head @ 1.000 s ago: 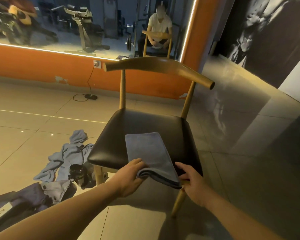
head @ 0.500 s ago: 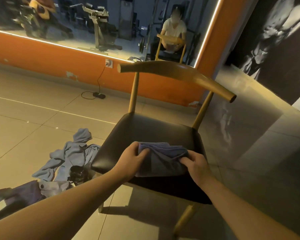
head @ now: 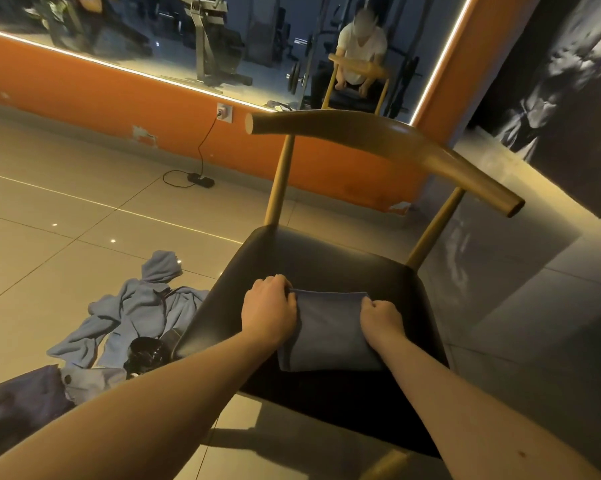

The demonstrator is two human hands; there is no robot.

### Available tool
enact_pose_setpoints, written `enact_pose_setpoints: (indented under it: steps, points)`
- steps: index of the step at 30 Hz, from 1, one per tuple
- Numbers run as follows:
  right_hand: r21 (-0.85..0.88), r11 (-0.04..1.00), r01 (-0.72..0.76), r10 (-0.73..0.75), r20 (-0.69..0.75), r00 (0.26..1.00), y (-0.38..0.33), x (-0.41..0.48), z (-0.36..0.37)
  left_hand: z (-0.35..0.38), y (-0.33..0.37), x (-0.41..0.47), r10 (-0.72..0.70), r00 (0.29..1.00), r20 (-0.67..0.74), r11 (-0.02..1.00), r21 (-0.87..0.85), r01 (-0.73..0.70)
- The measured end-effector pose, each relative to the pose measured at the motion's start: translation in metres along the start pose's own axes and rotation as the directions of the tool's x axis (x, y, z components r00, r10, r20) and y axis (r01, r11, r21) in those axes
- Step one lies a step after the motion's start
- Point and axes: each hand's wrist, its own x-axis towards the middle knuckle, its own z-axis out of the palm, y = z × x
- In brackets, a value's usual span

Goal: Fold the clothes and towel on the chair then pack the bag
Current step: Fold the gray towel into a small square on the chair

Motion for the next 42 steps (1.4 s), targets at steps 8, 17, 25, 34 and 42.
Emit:
enact_pose_setpoints:
  steps: [8, 17, 25, 34, 42]
  points:
    - [-0.21, 0.977, -0.032, 0.029, -0.016, 0.999, -0.004, 0.011, 0.007, 0.002, 0.0, 0.002, -0.022, 0.999, -0.05, 1.0, 0.0, 0.022]
    - [-0.367, 0.762, 0.533, -0.575, -0.004, 0.818, -0.009, -0.045, 0.01, 0.014, 0.002, -0.008, 0.323, 0.862, 0.391, 0.84, 0.301, -0.452]
    - [-0.519, 0.69, 0.504, -0.508, 0.149, 0.848, 0.018, -0.045, 0.03, 0.02, -0.011, -0.017, 0.292, 0.876, 0.383, 0.846, 0.325, -0.424]
    - [-0.208, 0.938, 0.279, -0.33, -0.274, 0.904, 0.025, -0.101, 0.0, -0.003, 0.021, -0.04, 0.101, 0.938, 0.331, 0.881, 0.408, -0.239]
    - [0.45, 0.887, -0.106, 0.1, 0.037, 0.994, 0.06, -0.156, -0.001, -0.013, 0.044, -0.074, -0.326, 0.901, 0.285, 0.941, 0.191, 0.28]
